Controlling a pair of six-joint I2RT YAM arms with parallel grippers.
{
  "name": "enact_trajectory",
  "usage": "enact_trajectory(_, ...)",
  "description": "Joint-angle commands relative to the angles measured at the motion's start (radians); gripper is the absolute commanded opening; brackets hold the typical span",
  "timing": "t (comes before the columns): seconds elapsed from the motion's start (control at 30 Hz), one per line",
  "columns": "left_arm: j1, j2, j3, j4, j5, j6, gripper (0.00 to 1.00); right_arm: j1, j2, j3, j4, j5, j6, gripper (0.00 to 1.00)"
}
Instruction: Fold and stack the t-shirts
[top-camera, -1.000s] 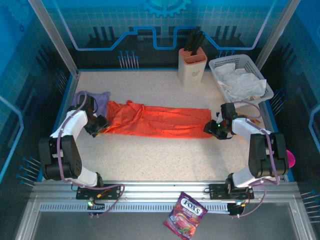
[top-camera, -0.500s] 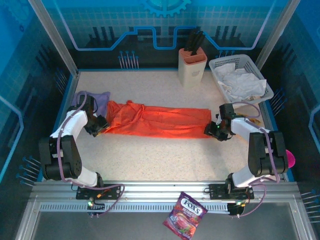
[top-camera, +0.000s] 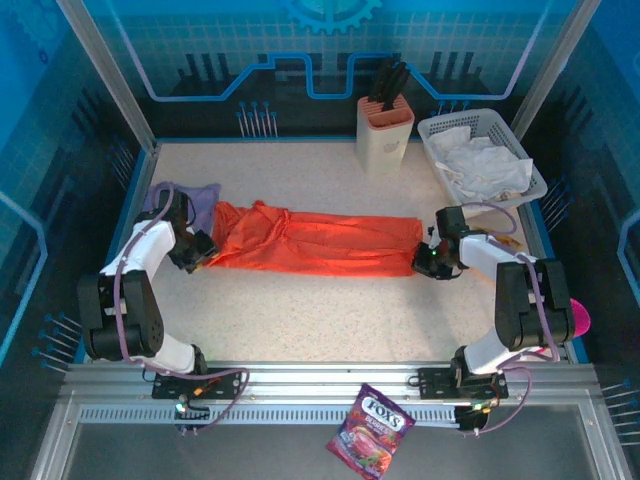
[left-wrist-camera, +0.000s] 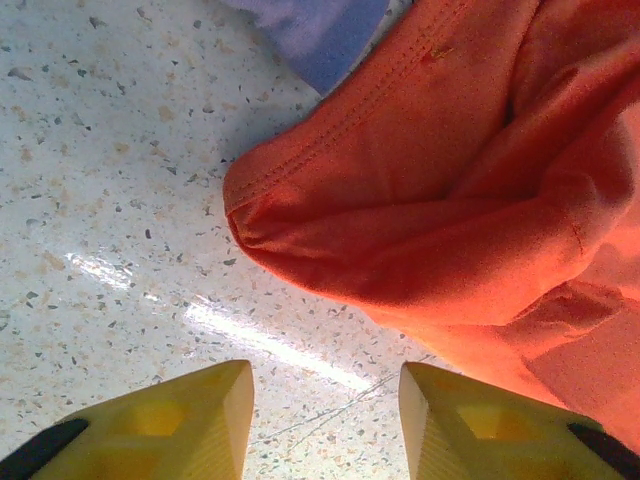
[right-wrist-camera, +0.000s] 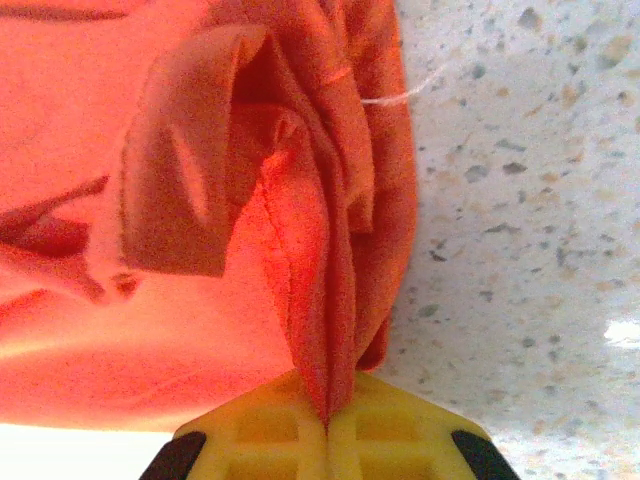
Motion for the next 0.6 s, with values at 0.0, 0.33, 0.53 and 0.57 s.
enact_trajectory(0.0,-0.006,0.015,0.005,-0.003,0.020,0.011,0.42,-0.046,-0.023,-0.002,-0.045,0.000,-0.017,0.00)
enact_trajectory(0.33,-0.140,0.062,0.021,0.024,0.041,0.049,0.51,-0.145,-0.057,-0.029,-0.104,-0.001,-0.073,0.00)
enact_trajectory(0.53,-0.192,0.096,0.040,0.043,0.017,0.085,0.54,-0.196,-0.082,-0.035,-0.108,-0.029,-0.082,0.00)
enact_trajectory(0.57,-0.197,0.100,0.044,0.051,0.021,0.088,0.54,-0.198,-0.080,-0.034,-0.108,-0.032,-0.082,0.00)
